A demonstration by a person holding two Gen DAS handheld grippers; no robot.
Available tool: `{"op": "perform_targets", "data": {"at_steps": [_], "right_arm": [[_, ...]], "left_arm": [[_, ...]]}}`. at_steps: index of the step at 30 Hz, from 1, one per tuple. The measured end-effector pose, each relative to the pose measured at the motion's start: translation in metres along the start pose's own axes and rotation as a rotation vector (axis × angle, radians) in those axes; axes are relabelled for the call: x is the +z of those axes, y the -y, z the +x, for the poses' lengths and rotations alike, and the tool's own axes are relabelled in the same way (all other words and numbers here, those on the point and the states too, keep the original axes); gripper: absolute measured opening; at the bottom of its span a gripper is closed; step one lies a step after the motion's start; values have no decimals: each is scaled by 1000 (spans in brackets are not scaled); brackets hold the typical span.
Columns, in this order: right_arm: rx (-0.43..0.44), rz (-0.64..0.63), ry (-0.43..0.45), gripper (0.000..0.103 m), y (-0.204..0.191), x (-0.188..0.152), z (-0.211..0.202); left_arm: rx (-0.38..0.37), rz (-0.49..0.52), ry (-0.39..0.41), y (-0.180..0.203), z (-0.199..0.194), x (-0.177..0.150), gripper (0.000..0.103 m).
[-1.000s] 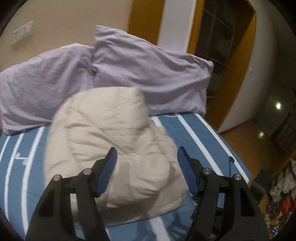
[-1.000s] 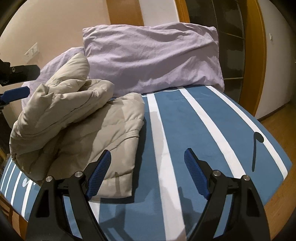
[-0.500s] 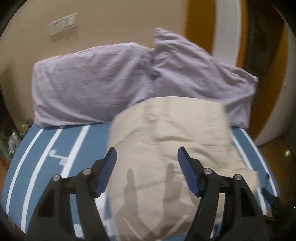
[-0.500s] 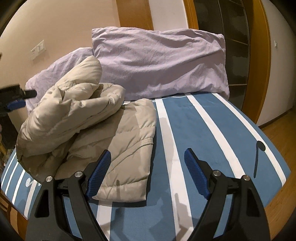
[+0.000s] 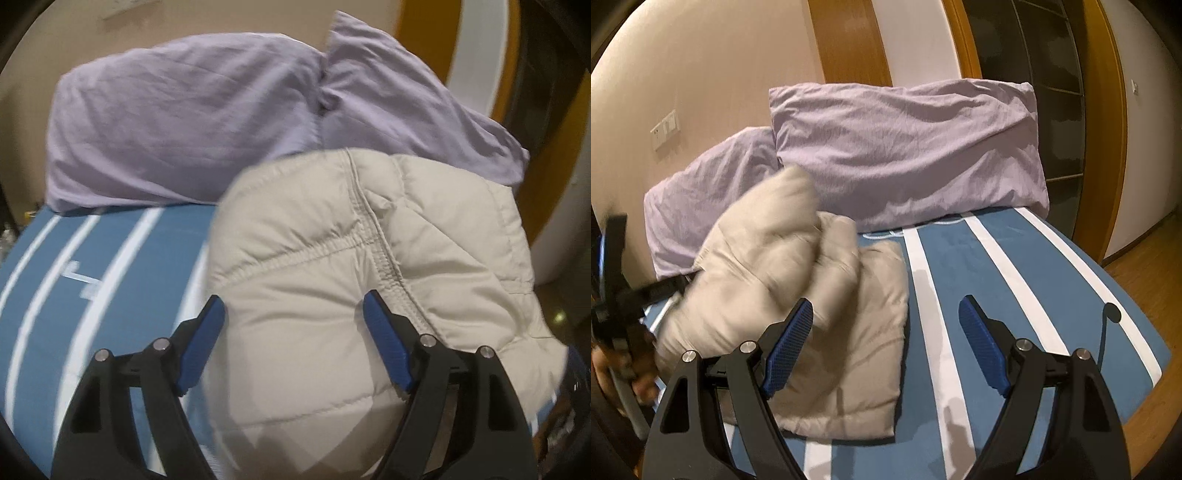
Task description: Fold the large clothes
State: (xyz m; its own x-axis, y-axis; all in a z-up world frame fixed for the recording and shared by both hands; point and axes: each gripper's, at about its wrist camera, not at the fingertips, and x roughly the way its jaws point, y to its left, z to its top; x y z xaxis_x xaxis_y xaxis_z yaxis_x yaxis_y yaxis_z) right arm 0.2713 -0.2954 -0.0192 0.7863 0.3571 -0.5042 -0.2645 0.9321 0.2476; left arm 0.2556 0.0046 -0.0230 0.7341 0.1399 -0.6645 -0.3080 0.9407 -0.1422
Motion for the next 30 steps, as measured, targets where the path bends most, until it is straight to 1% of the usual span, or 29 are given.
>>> {"op": "perform_targets", "data": {"at_steps": [6,10,11,13,17,26,30], "right_arm": [[26,-4,18,80,-9,11,0],[61,-11,-5,74,-20,12,10],[66,-20,-15,71,-24,10,14],[71,-38,-38,69,-32,6,22],[67,-61,-84,67,-42,-4,38],[45,-60,-106,66,-41,-15,49],[35,-66,-148,66,-39,-22,61]], "left_arm": [[-31,95,14,28,0,-19,78],[-43,129,16,42,0,-28,78],[-42,133,18,44,1,-29,78],[-44,130,18,43,2,-28,78],[-58,117,11,39,5,-26,78],[-57,125,18,39,6,-27,78],[-54,136,20,41,3,-26,80]]}}
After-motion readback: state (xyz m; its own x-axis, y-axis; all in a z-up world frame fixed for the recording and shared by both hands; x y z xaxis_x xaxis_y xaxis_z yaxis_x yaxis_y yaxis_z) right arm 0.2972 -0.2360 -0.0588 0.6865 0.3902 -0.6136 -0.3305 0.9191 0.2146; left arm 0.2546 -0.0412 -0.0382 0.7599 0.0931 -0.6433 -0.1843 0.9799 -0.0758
